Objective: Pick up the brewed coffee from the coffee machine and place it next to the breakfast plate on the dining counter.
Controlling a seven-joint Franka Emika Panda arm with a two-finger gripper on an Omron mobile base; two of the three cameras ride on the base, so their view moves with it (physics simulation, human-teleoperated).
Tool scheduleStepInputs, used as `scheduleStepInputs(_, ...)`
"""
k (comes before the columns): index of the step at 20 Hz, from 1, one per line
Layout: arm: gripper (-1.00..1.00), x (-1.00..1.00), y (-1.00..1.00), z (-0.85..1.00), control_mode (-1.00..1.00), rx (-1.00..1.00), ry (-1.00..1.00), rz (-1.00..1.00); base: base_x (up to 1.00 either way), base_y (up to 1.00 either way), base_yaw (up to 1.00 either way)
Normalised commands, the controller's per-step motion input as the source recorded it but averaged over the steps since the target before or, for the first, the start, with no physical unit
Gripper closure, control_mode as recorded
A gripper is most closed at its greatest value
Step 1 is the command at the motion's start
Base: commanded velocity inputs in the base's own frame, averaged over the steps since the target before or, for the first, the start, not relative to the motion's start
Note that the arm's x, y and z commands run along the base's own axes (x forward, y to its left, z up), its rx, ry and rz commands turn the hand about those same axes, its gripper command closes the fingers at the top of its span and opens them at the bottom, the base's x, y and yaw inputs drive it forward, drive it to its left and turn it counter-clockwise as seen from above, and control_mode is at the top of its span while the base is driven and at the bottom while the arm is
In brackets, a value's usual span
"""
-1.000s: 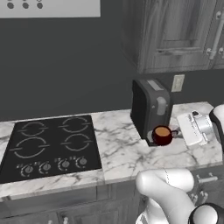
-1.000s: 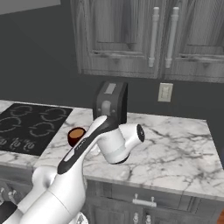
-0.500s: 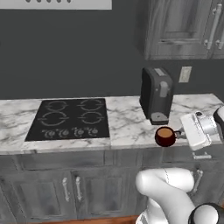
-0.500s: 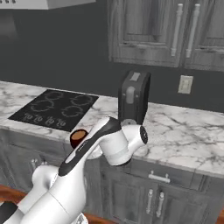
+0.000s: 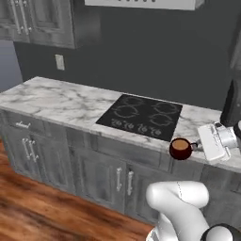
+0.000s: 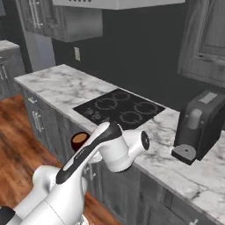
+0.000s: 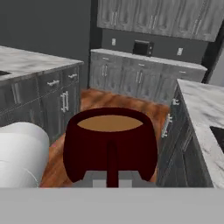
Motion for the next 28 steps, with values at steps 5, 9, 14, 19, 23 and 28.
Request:
scheduleStepInputs(5, 1.0, 0.0, 0.0, 0.0, 1.0, 0.0, 0.0, 0.0, 0.15, 0.0, 0.91)
scheduleStepInputs(9, 1.0, 0.0, 0.0, 0.0, 1.0, 0.0, 0.0, 0.0, 0.06, 0.0, 0.96)
scheduleStepInputs(14, 1.0, 0.0, 0.0, 0.0, 1.0, 0.0, 0.0, 0.0, 0.07, 0.0, 0.97)
scheduleStepInputs(19, 1.0, 0.0, 0.0, 0.0, 1.0, 0.0, 0.0, 0.0, 0.1, 0.0, 0.95)
scheduleStepInputs(23, 1.0, 0.0, 0.0, 0.0, 1.0, 0.0, 0.0, 0.0, 0.0, 0.0, 0.95)
scheduleStepInputs(28, 1.0, 0.0, 0.0, 0.0, 1.0, 0.0, 0.0, 0.0, 0.0, 0.03, 0.94)
